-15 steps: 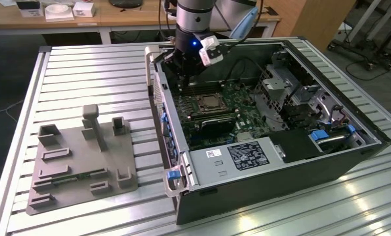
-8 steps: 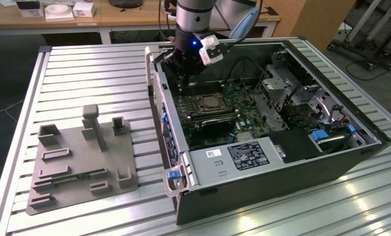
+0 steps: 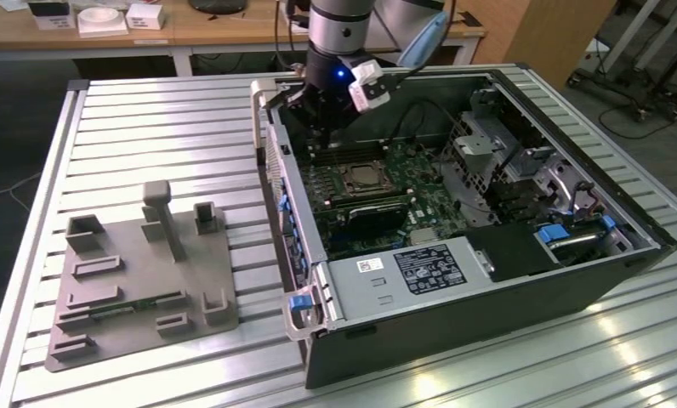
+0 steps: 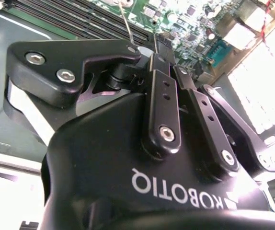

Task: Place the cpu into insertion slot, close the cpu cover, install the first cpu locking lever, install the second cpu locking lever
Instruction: 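Install the first cpu locking lever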

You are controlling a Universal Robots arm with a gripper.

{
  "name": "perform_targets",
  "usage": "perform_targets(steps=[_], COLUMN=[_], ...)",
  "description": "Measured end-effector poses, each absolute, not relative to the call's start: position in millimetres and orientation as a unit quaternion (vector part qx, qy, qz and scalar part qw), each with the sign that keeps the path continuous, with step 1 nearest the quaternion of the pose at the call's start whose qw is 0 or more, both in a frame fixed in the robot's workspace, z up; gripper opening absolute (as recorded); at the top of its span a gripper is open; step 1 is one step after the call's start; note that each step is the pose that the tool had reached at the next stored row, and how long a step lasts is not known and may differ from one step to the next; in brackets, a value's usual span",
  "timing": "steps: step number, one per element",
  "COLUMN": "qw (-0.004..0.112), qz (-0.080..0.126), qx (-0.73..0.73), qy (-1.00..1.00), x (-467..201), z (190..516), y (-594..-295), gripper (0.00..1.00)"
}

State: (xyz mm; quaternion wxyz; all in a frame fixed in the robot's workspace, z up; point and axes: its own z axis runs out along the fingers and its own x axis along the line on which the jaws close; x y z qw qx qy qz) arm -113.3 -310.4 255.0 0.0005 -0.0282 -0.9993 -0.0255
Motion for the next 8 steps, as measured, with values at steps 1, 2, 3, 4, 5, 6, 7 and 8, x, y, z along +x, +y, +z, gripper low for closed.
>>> perform_targets(steps=[1,2,3,4,5,6,7,8], qw=[0.0,0.001,0.001,0.001,0.001,0.001,0.001,0.001], qz=[-0.026,-0.025,-0.025,-0.026,-0.026,-0.025,-0.025,-0.026], qx=[-0.028,-0.027,-0.027,-0.027,-0.026,-0.026,-0.025,-0.024], qy=[-0.999,-0.999,-0.999,-0.999,-0.999,-0.999,-0.999,-0.999], x=[-111.7,-110.1,-108.6,-107.1,-105.6,-104.0,-102.3,-100.7], z=[254.9,254.9,254.9,254.9,254.9,254.9,254.9,254.9], y=[-310.3,-310.2,-310.1,-310.0,-309.9,-309.8,-309.8,-309.8], gripper=[0.1,0.1,0.1,0.1,0.1,0.1,0.1,0.1])
